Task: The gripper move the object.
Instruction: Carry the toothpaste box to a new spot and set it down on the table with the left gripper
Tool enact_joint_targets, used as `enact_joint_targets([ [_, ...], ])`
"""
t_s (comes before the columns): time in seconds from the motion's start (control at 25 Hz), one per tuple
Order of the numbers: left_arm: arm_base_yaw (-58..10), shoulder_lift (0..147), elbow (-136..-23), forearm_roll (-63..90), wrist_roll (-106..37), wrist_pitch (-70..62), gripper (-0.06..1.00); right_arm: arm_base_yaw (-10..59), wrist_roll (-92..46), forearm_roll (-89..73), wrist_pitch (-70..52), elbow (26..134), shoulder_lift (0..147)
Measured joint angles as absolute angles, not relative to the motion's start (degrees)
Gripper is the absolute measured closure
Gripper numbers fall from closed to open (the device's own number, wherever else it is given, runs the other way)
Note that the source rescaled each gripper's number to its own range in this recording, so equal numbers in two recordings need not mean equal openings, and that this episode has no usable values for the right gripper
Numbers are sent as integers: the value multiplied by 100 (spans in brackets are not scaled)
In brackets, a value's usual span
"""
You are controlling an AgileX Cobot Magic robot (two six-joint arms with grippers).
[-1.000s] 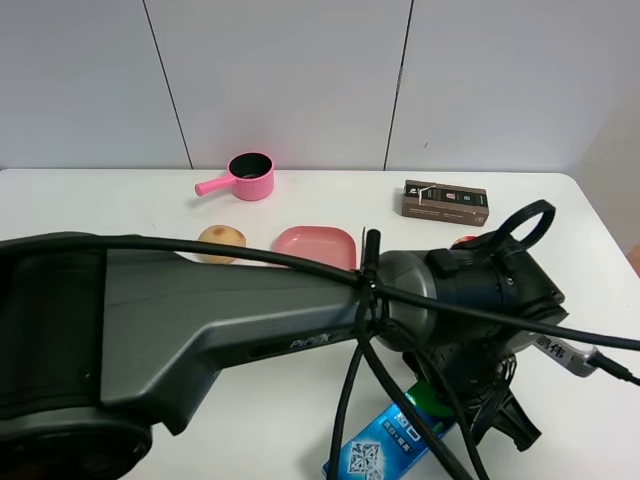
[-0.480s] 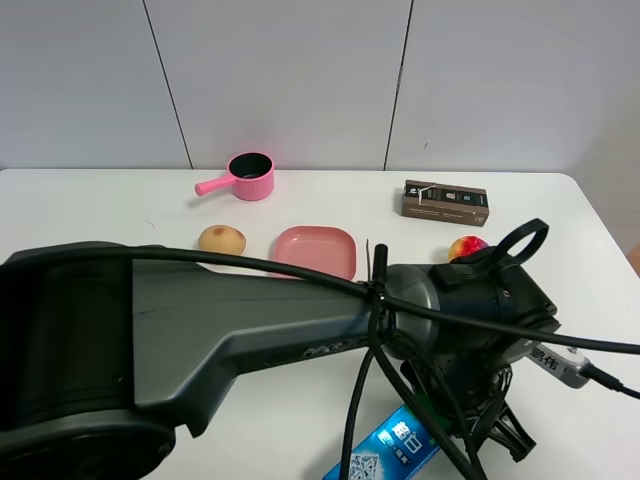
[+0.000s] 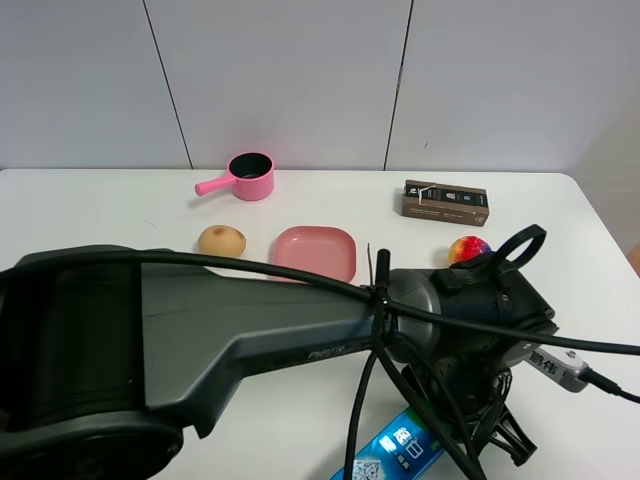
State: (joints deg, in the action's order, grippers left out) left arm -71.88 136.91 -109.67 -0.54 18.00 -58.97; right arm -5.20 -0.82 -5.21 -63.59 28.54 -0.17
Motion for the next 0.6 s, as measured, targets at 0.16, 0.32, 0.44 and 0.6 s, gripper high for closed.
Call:
enact_joint_targets([
  [0.16, -7188, 13624, -10967, -87, 1800, -5711, 94, -520, -82, -558, -6312, 2854, -17],
  [0.32, -7188, 13624, -10967, -100, 1793, -5672, 94, -520, -82, -558, -6312, 2854, -17],
  [0.44, -7188, 13624, -10967, -100, 1793, -5724, 94, -520, -82, -558, -6310, 2854, -17],
  [0.6, -7188, 13624, -10967, -100, 1793, -5939, 94, -520, -82, -558, -6310, 2854, -17],
])
